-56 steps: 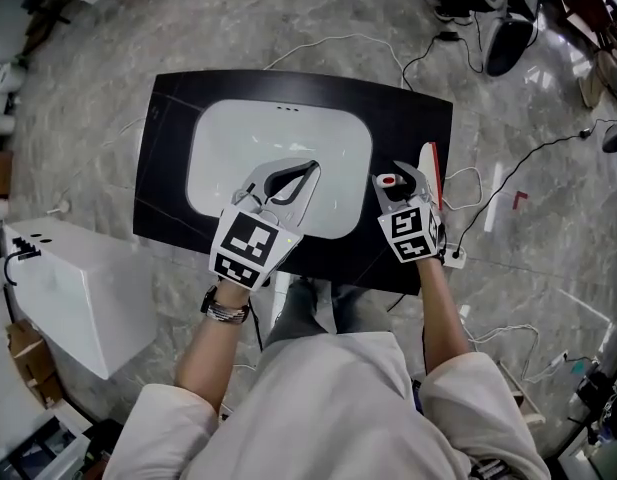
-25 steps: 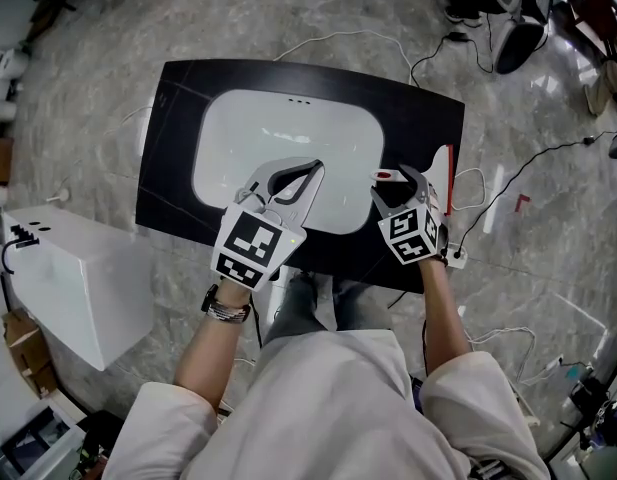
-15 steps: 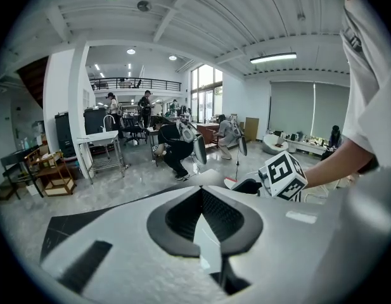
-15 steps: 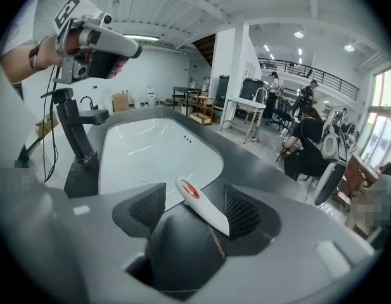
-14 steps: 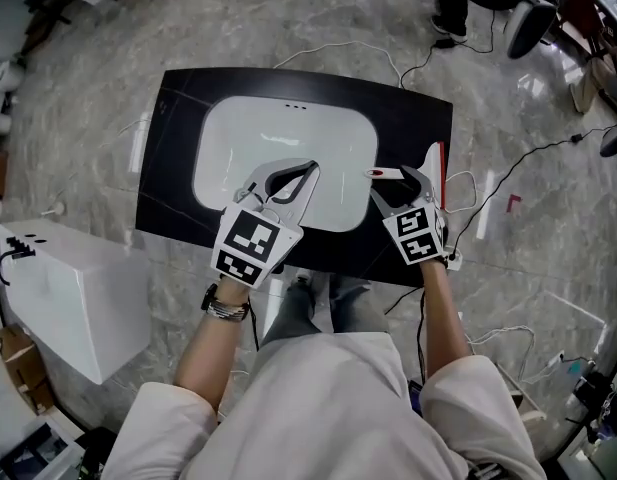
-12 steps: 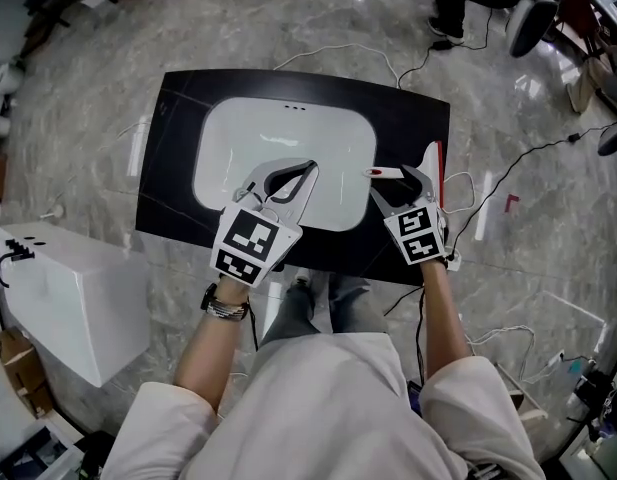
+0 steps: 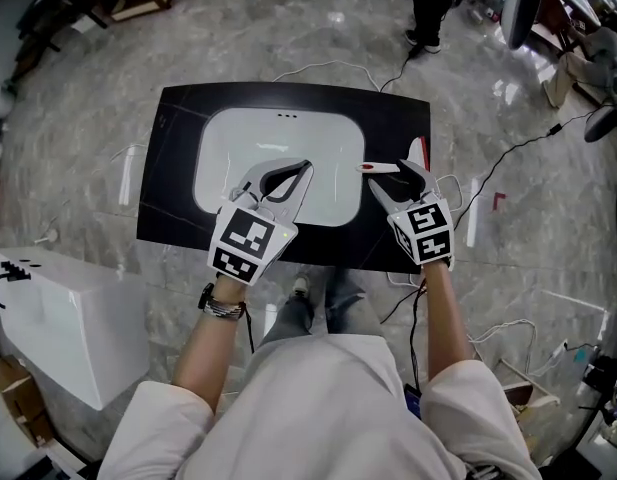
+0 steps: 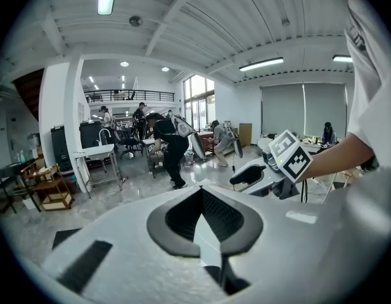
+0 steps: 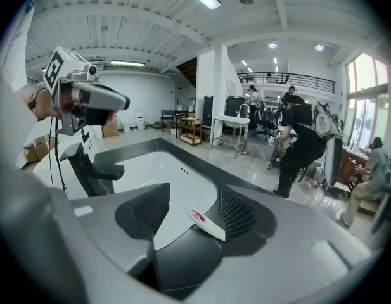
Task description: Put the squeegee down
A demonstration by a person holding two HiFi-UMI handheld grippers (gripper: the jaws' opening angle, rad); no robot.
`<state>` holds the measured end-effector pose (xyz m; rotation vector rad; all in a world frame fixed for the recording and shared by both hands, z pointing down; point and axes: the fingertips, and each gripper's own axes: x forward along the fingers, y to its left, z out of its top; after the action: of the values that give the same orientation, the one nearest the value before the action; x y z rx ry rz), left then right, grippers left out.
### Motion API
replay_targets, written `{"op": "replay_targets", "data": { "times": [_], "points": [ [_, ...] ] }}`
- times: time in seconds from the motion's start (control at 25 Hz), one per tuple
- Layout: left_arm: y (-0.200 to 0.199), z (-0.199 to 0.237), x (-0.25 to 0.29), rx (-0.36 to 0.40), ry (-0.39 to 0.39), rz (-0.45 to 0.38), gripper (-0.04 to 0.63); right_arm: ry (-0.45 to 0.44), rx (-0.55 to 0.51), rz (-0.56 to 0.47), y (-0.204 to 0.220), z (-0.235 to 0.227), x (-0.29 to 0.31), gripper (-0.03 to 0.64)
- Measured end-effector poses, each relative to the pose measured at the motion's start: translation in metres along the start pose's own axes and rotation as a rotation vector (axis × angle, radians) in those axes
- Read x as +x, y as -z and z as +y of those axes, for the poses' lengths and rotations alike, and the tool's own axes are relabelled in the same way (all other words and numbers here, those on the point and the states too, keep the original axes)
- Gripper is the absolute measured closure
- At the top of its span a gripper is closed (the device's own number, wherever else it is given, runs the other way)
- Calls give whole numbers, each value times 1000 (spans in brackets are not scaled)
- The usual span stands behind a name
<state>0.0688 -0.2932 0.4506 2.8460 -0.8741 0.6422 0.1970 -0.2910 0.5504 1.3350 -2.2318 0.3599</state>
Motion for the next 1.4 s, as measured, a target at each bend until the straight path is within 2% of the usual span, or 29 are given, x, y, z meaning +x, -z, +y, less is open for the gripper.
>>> {"op": "replay_targets", "data": {
  "times": [0.52, 0.96, 1.12, 1.4],
  "points": [
    [-32, -38, -42, 77, 70, -92, 589, 147, -17, -161, -64, 21, -102, 452],
    [-61, -61, -81, 132, 119, -181, 589, 233, -74, -239, -91, 55, -162, 533],
    [-72, -67, -96, 159, 133, -208, 589, 281, -60, -261, -101, 63, -185, 575],
    [-80, -74, -119, 190, 158, -246, 589, 350, -36, -315, -116, 82, -222, 607]
  ]
}}
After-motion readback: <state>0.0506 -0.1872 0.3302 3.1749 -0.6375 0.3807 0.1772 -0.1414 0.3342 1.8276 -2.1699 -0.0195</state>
